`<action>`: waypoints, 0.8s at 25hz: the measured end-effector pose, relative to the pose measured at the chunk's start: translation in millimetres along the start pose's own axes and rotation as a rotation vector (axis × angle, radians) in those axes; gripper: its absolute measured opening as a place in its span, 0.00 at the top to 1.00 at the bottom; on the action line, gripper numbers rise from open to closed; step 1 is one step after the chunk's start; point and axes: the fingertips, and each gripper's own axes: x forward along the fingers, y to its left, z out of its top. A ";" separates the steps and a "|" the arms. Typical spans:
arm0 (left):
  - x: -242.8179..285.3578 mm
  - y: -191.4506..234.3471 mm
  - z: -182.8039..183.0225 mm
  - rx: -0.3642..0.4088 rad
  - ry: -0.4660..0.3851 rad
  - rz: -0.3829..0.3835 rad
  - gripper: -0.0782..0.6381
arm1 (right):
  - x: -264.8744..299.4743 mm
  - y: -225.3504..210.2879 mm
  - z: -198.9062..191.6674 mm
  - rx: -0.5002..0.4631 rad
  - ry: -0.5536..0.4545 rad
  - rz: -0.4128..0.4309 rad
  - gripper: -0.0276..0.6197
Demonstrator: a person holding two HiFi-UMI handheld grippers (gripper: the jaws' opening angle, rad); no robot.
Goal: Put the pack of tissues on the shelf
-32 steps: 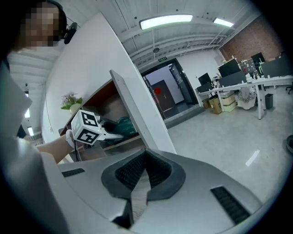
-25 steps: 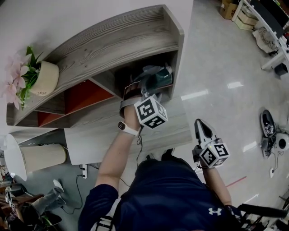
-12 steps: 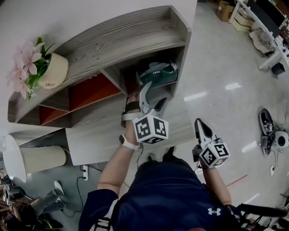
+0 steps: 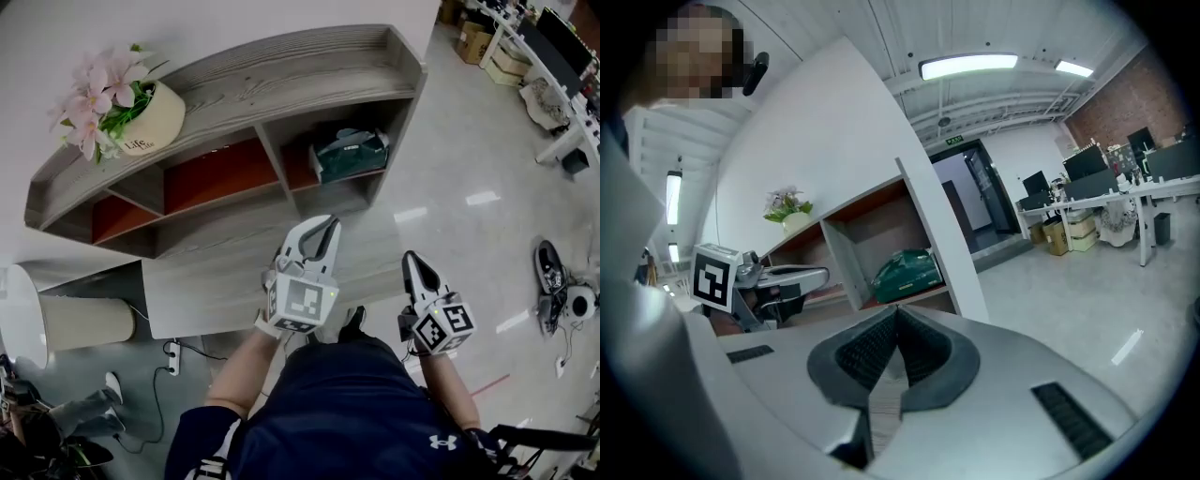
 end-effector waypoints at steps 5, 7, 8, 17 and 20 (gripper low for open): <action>-39.2 0.2 12.3 -0.077 -0.130 -0.005 0.87 | -4.2 20.1 13.4 -0.039 -0.039 0.004 0.94; -49.2 -5.4 10.9 -0.093 -0.145 -0.017 0.87 | -7.2 26.8 23.8 -0.071 -0.066 0.000 0.94; -53.3 -8.0 12.2 -0.099 -0.154 -0.021 0.87 | -8.8 30.8 30.6 -0.087 -0.086 0.000 0.94; -97.8 -13.0 47.7 -0.154 -0.361 0.010 0.87 | -31.4 75.2 66.5 -0.237 -0.209 0.001 0.94; -111.9 -15.1 47.1 -0.253 -0.366 0.015 0.87 | -41.7 86.5 69.7 -0.269 -0.237 -0.008 0.94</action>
